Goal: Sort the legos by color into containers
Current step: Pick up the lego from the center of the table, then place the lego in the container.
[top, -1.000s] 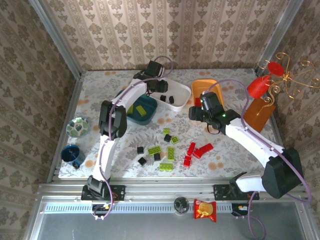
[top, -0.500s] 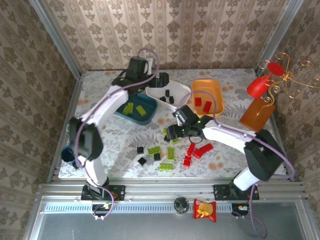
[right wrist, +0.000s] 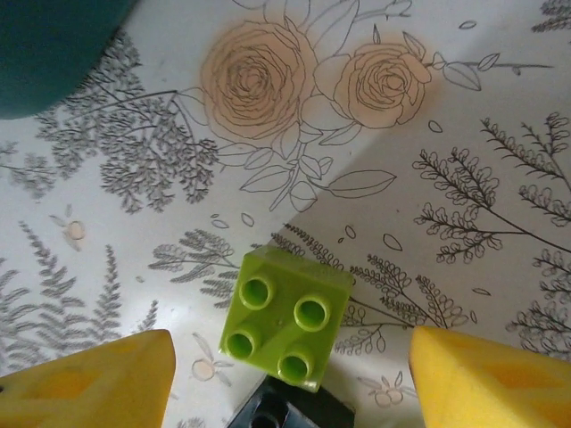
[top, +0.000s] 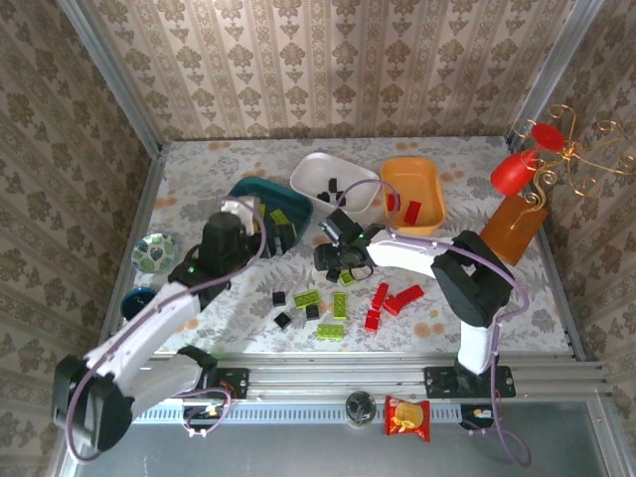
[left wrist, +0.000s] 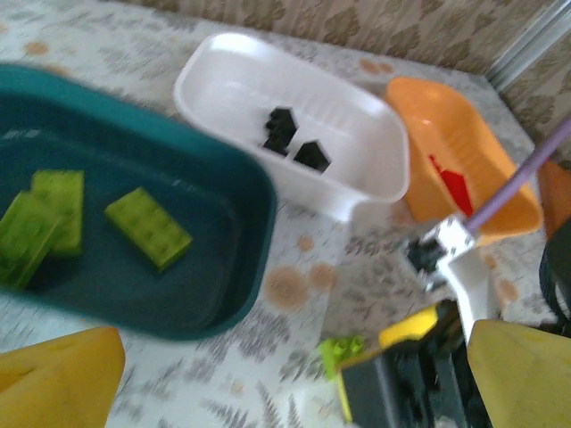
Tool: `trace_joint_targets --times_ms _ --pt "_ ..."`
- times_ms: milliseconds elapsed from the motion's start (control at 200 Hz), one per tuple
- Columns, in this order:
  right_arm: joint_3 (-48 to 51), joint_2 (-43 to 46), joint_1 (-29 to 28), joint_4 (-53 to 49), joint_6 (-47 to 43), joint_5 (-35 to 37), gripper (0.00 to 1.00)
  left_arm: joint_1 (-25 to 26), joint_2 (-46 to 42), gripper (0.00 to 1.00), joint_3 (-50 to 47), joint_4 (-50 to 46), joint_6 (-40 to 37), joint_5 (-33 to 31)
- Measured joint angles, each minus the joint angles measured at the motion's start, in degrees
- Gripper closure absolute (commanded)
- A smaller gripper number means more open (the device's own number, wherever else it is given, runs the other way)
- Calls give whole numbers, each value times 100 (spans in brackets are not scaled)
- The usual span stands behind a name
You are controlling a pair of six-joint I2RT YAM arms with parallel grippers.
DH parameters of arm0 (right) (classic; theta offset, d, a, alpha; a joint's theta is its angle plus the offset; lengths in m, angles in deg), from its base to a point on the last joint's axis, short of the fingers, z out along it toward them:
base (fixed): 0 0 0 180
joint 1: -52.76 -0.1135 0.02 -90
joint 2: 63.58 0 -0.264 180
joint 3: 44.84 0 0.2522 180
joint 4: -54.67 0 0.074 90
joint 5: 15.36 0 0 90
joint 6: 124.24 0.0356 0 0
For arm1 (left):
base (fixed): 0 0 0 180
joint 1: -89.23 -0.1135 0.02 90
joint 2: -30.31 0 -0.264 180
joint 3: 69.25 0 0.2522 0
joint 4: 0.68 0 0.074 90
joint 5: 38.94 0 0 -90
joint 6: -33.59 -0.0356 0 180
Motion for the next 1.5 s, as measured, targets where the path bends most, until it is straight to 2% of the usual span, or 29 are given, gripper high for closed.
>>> trace_joint_targets --times_ms 220,430,510,735,910,1075,1225,1270,1355,1400,1500 --pt "-234 -326 -26 -142 70 144 42 0 -1427 0 -881 -306 138 -461" --pt "-426 -490 -20 -205 50 210 63 0 -1904 0 -1139 -787 254 -697" --pt "-518 -509 -26 -203 -7 199 68 0 -1930 0 -1169 -946 278 -715" --pt "-730 -411 -24 -111 -387 -125 71 0 -2072 0 -1182 -1290 278 -756" --pt "-1891 -428 -24 -9 -691 -697 70 0 -2144 0 -1191 -1451 363 -774" --pt "-3187 -925 -24 221 -885 -942 69 0 -2142 0 -1209 -1545 501 -702" --pt "-3873 -1698 -13 271 -931 -1029 66 0 -2142 1 -1244 -1637 601 -505" --pt "-3960 -1904 -13 280 -960 -1064 60 0 -2142 1 -1248 -1672 623 -433" --pt "-4039 -2203 -4 313 -1016 -1115 36 0 -2142 2 -1259 -1729 667 -323" --pt "-4039 -2286 2 326 -1003 -1139 31 0 -2142 2 -1263 -1757 695 -256" --pt "-4039 -2315 11 402 -1025 -1215 26 0 -2142 2 -1268 -1768 754 -160"
